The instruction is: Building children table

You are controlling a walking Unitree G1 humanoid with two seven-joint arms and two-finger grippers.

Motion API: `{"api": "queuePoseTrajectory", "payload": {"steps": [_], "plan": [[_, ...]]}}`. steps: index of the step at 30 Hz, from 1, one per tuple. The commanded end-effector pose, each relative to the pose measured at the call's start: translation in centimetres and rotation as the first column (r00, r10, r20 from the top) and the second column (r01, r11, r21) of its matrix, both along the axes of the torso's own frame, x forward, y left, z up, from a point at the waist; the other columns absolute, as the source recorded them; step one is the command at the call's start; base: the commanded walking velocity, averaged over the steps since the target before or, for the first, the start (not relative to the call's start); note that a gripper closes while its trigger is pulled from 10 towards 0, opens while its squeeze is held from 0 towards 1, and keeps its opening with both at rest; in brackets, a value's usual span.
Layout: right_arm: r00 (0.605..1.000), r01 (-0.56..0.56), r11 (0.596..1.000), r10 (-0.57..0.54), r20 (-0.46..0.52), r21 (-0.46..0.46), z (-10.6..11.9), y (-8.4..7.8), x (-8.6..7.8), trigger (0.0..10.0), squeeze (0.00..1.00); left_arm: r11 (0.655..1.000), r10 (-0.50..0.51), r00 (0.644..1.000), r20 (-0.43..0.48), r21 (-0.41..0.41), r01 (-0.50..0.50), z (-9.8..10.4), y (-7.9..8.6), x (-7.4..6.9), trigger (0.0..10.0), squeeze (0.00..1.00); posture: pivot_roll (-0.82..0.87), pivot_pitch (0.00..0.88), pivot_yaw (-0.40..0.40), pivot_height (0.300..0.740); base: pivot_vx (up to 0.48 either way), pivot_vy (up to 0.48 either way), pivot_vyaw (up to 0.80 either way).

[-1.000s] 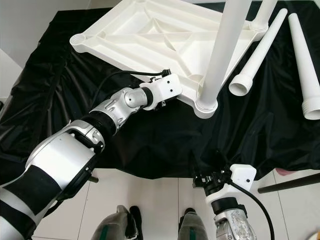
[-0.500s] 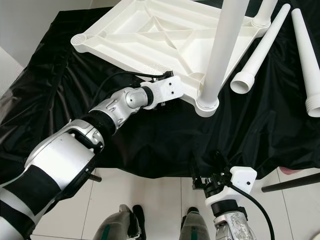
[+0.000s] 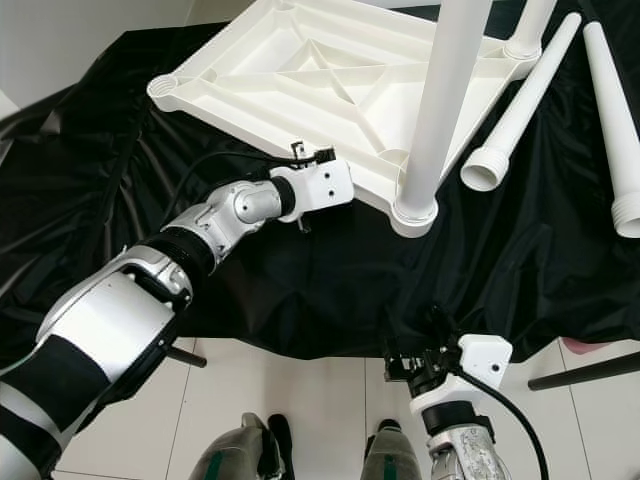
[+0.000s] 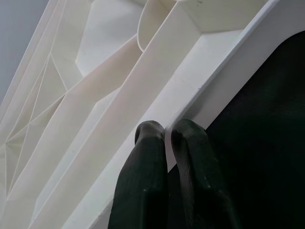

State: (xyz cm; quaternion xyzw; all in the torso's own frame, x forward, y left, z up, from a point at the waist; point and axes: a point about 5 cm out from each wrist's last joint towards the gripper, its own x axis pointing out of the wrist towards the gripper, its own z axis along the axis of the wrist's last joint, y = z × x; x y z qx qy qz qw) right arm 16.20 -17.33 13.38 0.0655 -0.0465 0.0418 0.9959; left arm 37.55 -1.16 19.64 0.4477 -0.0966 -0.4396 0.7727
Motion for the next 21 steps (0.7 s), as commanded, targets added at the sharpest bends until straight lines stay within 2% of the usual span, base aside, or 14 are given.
{"api": "queuePoseTrajectory", "payload": {"steps": [1, 5, 6, 7, 8, 9, 10, 11, 13, 14, 17, 18, 19, 21], "plan": [[0.999, 0.001, 1.000, 0.000, -0.051, 0.015, -0.9, 0.1, -0.2, 10.0, 0.00, 0.778, -0.233, 0.687, -0.689, 0.292, 0.556, -6.6, 2.0, -4.4, 0.0, 0.00, -0.23, 0.232, 0.186, 0.740, 0.000, 0.000, 0.00], [0.999, 0.002, 1.000, -0.002, -0.033, 0.000, -0.6, 0.0, 0.2, 10.0, 0.00, 0.783, -0.251, 0.674, -0.695, 0.264, 0.563, -6.9, 2.2, -4.6, 0.0, 0.00, -0.22, 0.219, 0.182, 0.740, 0.000, 0.000, 0.00], [1.000, 0.025, 1.000, -0.025, -0.001, -0.013, -0.2, -0.4, 0.9, 10.0, 0.00, 0.811, -0.275, 0.688, -0.672, 0.222, 0.541, -6.7, 2.1, -4.4, 2.4, 0.00, -0.21, 0.209, 0.176, 0.740, 0.000, 0.000, 0.00], [0.999, 0.040, 0.999, -0.040, 0.014, -0.015, 0.0, -0.7, 1.3, 10.0, 0.00, 0.825, -0.292, 0.697, -0.655, 0.196, 0.529, -6.2, 2.1, -4.2, 3.5, 0.00, -0.20, 0.200, 0.170, 0.740, 0.000, 0.000, 0.00], [0.999, 0.040, 0.999, -0.040, 0.014, -0.015, 0.0, -0.7, 1.3, 10.0, 0.00, 0.825, -0.292, 0.697, -0.655, 0.196, 0.529, -6.2, 2.1, -4.2, 3.5, 0.00, -0.20, 0.200, 0.170, 0.740, 0.000, 0.000, 0.00], [0.998, 0.056, 0.998, -0.056, 0.031, -0.012, 0.2, -0.9, 2.0, 10.0, 0.00, 0.842, -0.313, 0.707, -0.634, 0.159, 0.515, -5.5, 2.0, -3.9, 7.1, 0.00, -0.19, 0.193, 0.161, 0.740, 0.000, 0.000, 0.00], [0.997, 0.065, 0.998, -0.065, 0.042, -0.010, 0.4, -1.0, 2.4, 10.0, 0.00, 0.852, -0.326, 0.713, -0.621, 0.134, 0.506, -5.0, 2.0, -3.7, 7.1, 0.00, -0.18, 0.189, 0.158, 0.740, 0.000, 0.000, 0.00], [0.996, 0.069, 0.998, -0.068, 0.056, -0.011, 0.5, -1.0, 2.9, 10.0, 0.00, 0.865, -0.334, 0.735, -0.590, 0.118, 0.488, -4.3, 2.1, -3.4, 9.2, 0.00, -0.17, 0.180, 0.152, 0.740, 0.000, 0.000, 0.00], [0.996, 0.070, 0.997, -0.069, 0.064, -0.012, 0.7, -1.0, 3.2, 10.0, 0.00, 0.873, -0.337, 0.749, -0.570, 0.109, 0.476, -4.0, 2.1, -3.2, 9.2, 0.00, -0.17, 0.180, 0.152, 0.740, 0.000, 0.000, 0.00], [0.994, 0.069, 0.998, -0.068, 0.080, -0.012, 0.9, -0.9, 3.8, 10.0, 0.00, 0.892, -0.341, 0.764, -0.548, 0.068, 0.447, -3.1, 2.2, -2.8, 10.0, 0.00, -0.16, 0.168, 0.141, 0.740, 0.000, 0.000, 0.00], [0.993, 0.066, 0.998, -0.065, 0.098, -0.009, 1.3, -0.8, 4.6, 10.0, 0.00, 0.910, -0.348, 0.777, -0.525, 0.010, 0.415, -2.1, 2.4, -2.4, 10.0, 0.00, -0.14, 0.156, 0.128, 0.740, 0.000, 0.000, 0.00], [0.991, 0.057, 0.998, -0.056, 0.121, -0.006, 1.7, -0.7, 5.7, 10.0, 0.00, 0.922, -0.368, 0.789, -0.492, -0.081, 0.380, -0.6, 2.9, -2.0, 10.0, 0.00, -0.12, 0.144, 0.114, 0.740, 0.000, 0.000, 0.00], [0.991, 0.053, 0.999, -0.051, 0.126, -0.007, 1.8, -0.7, 6.1, 10.0, 0.00, 0.921, -0.378, 0.793, -0.478, -0.108, 0.374, -0.2, 3.1, -2.0, 10.0, 0.00, -0.12, 0.144, 0.114, 0.740, 0.000, 0.000, 0.00], [0.991, 0.053, 0.999, -0.051, 0.126, -0.007, 1.8, -0.7, 6.1, 10.0, 0.00, 0.921, -0.378, 0.793, -0.478, -0.108, 0.374, -0.2, 3.1, -2.0, 10.0, 0.00, -0.12, 0.144, 0.114, 0.740, 0.000, 0.000, 0.00]]}}
